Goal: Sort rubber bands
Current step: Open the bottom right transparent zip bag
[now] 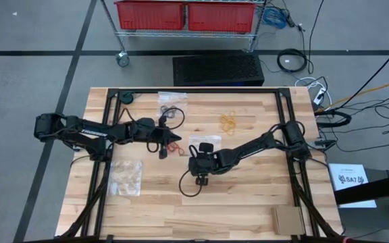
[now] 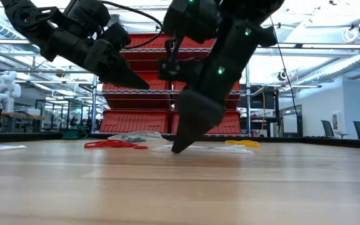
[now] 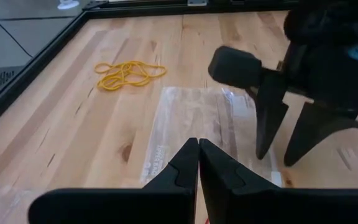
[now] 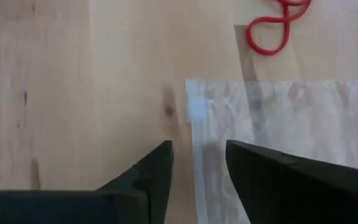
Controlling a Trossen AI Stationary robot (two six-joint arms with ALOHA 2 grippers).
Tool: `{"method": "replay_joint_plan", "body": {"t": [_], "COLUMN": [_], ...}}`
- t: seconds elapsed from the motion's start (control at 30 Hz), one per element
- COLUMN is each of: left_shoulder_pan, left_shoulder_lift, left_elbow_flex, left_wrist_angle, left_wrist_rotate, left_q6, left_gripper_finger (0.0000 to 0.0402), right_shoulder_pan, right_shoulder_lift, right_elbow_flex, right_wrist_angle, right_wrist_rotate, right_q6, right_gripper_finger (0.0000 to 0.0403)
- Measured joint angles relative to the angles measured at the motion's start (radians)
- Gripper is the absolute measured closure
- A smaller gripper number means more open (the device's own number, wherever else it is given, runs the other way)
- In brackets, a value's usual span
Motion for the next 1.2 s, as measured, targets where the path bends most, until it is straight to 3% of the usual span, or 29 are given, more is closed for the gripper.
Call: {"method": "replay_joint_plan", "body": {"t": [0.13, 0.33, 0.53, 0.7, 0.9, 1.2], "left_shoulder_pan": [0.0, 0.0, -0.01, -0.049, -0.087, -0.129], "left_shoulder_lift": [0.0, 0.0, 0.0, 0.0, 0.0, 0.0], "left_elbow_flex": [0.0, 0.0, 0.0, 0.0, 0.0, 0.0], "left_wrist_angle": [0.0, 0.012, 0.03, 0.039, 0.056, 0.124], "left_wrist_rotate": [-0.007, -0.026, -0.027, -0.022, 0.14, 0.163], "left_q6": [0.0, 0.0, 0.048, 0.106, 0.13, 0.103], "left_gripper_finger": [0.0382, 0.0382, 0.0382, 0.0382, 0.0382, 0.036], "right_shoulder_pan": [-0.001, -0.007, -0.019, -0.021, -0.02, -0.019], "right_shoulder_lift": [0.025, 0.021, 0.0, -0.101, -0.247, -0.297], "right_elbow_flex": [0.002, 0.001, 0.028, 0.073, 0.072, 0.073], "right_wrist_angle": [0.012, 0.021, -0.061, -0.117, -0.169, -0.167], "right_wrist_rotate": [0.003, 0.003, 0.013, 0.001, -0.002, 0.004], "right_q6": [0.0, -0.025, -0.029, -0.026, 0.027, 0.012], "right_gripper_finger": [0.0299, 0.0393, 0.0401, 0.0403, 0.0403, 0.0403]}}
